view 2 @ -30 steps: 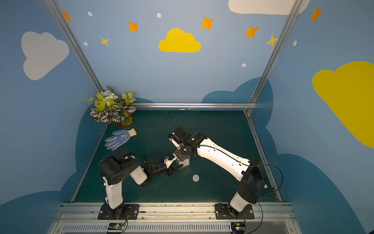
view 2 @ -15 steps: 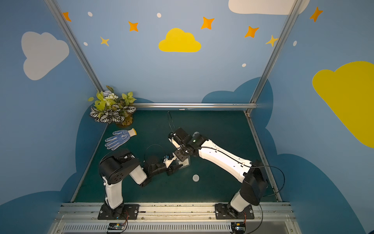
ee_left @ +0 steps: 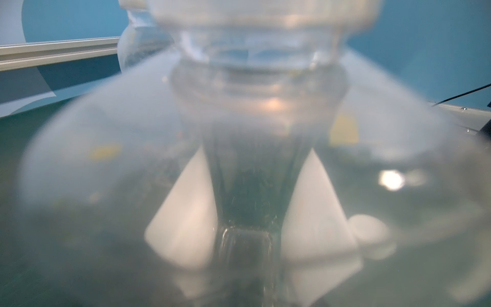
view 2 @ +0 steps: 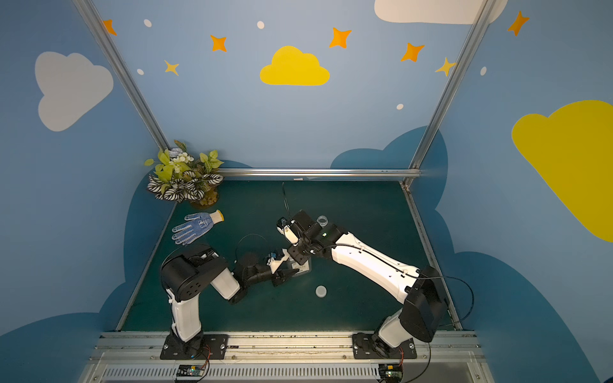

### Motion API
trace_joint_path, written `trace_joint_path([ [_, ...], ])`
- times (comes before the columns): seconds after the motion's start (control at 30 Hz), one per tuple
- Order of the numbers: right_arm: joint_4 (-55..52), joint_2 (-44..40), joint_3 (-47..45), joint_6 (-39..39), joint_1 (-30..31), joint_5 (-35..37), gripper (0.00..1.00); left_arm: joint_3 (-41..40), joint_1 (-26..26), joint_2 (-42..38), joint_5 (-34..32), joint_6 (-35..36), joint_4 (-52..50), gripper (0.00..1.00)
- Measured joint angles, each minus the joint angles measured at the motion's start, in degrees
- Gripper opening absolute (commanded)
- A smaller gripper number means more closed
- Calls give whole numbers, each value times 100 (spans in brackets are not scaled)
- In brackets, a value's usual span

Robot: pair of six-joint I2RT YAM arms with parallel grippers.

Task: Screw on the bottle caps
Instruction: Screw the bottle cap onto the plastic bottle.

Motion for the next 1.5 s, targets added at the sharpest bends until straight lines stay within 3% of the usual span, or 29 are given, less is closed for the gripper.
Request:
trace_joint_path([
  [0.7, 385, -269, -378, -280, -70, -291, 23, 28, 221, -232, 459, 179, -496, 2],
  [1.17, -101, 162, 133, 398, 407, 828, 25, -72, 48, -236, 11, -20, -308, 2],
  [1.4, -354, 258, 282, 664, 463, 977, 26, -103, -66, -254, -247, -2, -275, 2],
  [1.5, -367, 256, 280, 750, 483, 1016, 31, -107, -81, -254, -282, 0, -271, 2],
])
